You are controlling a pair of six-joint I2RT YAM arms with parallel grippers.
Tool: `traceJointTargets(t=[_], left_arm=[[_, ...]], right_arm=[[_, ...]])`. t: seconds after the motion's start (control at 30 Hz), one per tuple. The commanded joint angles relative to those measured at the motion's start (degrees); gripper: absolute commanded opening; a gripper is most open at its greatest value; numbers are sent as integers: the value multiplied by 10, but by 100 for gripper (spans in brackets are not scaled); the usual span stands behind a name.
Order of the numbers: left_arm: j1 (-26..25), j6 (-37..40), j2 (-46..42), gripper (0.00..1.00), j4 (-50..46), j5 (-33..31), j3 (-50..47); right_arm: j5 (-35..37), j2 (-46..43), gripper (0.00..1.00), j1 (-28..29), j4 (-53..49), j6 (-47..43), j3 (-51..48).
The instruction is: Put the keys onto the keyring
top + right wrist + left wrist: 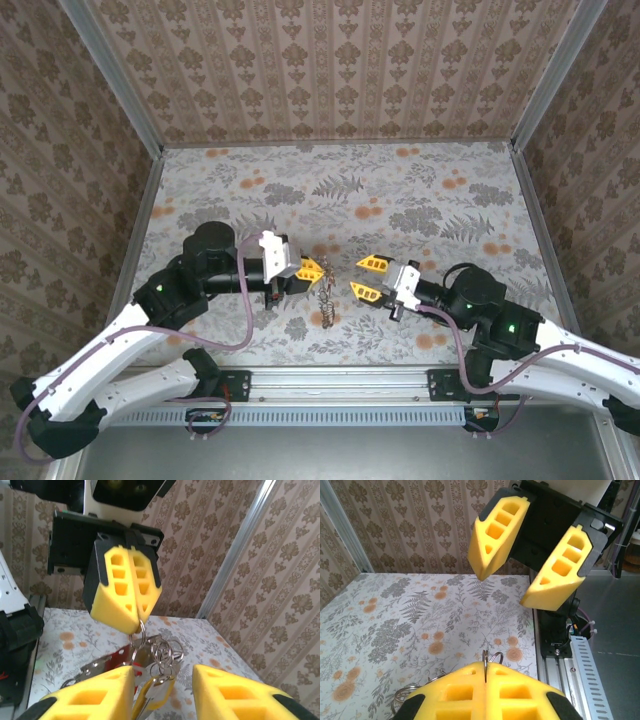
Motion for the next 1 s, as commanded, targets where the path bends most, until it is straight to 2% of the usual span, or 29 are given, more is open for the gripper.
traceJointTargets(t=[0.0, 0.2, 0.33, 0.47, 0.7, 0.77, 0.87, 0.93, 0.97], left_arm=[[3, 9, 0, 0, 15, 27, 3], [1, 9, 1, 0, 11, 51, 4], [1, 10, 1, 0, 8, 53, 2], [0, 11, 0, 0, 11, 55, 1], [0, 13, 2, 0, 10, 58, 1], [0, 13, 2, 0, 8, 56, 1], [-1, 16, 2, 0, 0, 49, 2], [-2, 21, 3, 0, -15, 36, 7], [-4, 28, 4, 0, -31, 8, 13]], right_arm=[[-17, 30, 35, 2, 6, 13, 27], [-39, 95, 33, 2, 3, 29, 49], [-47, 102, 31, -2, 20, 38, 48], [-58, 108, 23, -11, 20, 44, 47], [-87, 121, 22, -22, 8, 53, 52], [-93, 122, 16, -24, 5, 53, 53], [-94, 120, 2, -26, 2, 51, 54], [-89, 116, 0, -26, -2, 47, 55], [-80, 113, 0, -26, -5, 45, 55]])
